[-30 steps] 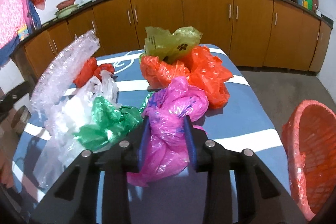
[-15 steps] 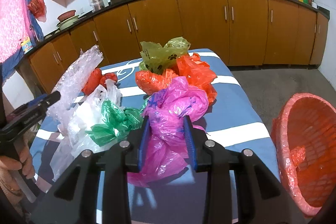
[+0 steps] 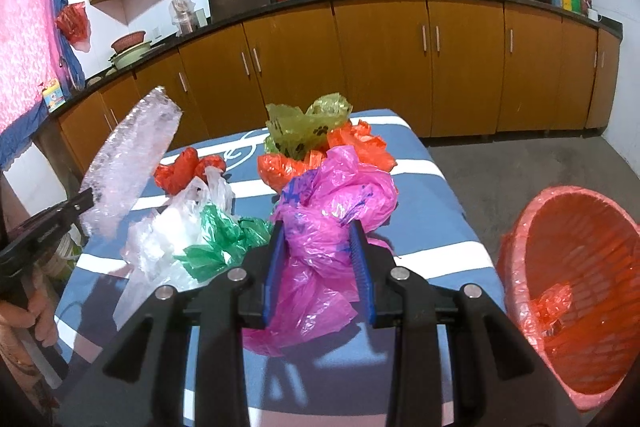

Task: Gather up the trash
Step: 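Grasp the pink bag with the right tool while the left tool grasps a bubble-wrap bag, then carry the pink and bubble-wrap bags over the orange basket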

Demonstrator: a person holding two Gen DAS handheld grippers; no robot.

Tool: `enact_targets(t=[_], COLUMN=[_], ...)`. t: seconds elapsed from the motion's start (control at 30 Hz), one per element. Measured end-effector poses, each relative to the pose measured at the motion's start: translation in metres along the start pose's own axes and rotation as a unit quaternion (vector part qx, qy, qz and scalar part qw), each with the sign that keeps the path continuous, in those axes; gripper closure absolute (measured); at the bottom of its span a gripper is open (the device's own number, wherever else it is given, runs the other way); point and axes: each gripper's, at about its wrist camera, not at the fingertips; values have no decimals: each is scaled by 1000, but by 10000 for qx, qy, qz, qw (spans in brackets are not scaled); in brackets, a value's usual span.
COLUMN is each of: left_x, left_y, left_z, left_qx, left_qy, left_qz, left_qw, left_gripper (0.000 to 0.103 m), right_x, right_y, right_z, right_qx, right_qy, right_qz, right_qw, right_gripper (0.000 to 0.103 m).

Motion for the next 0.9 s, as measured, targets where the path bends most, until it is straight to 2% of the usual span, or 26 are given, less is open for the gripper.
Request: enact_targets(t=[0.33,0.9], left_x=[38,55], left_y=[-29,-105], left_z=[-22,-27], left_qx=[-28,-235], left_qy=[-384,-605], left_qz=[235,981], left_qw=[9990,9931], left_gripper=[97,97], right_x=[32,98], right_y=[-7,-53], right_z=[-11,-20], right_qx=[14,-2], right_qy=[-295,-890], right_qz=[2,489], right_qw=[9996,9948], right_gripper=[71,71])
Point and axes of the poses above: each gripper's, at about its wrist camera, not at the fingertips, and x roughly against the way its jaws point, y to its left, z to its underside, and after that the axes turned 3 degrees about -y, right-handed
